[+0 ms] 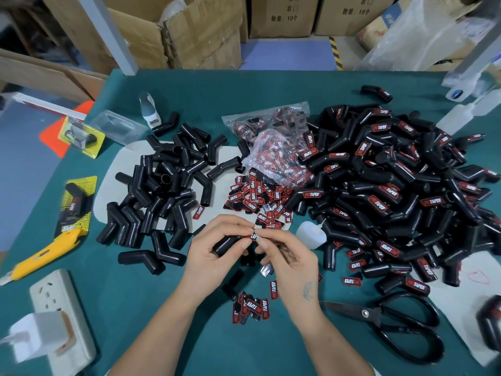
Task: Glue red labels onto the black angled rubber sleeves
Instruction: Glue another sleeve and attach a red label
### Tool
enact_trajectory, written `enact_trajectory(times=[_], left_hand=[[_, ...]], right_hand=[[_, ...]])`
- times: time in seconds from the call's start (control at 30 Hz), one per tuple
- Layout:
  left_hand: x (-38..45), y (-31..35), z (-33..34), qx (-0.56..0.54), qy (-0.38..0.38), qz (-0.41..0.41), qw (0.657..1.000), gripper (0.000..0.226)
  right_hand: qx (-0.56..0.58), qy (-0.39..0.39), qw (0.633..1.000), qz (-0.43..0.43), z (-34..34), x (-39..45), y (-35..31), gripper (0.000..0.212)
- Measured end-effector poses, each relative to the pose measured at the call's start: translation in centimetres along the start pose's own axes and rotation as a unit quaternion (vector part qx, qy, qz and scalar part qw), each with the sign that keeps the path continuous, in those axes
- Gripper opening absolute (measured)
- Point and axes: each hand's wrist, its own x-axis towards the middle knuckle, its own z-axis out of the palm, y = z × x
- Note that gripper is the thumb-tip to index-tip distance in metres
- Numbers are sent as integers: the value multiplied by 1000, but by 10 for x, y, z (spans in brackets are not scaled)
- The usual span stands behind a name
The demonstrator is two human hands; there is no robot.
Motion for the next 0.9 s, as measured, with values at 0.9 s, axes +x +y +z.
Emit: enact_trajectory(times=[0.9], left_hand=[[3,3,-3,33,3,13,999,14]], right_hand=[[37,15,999,31,-2,5,4,35]])
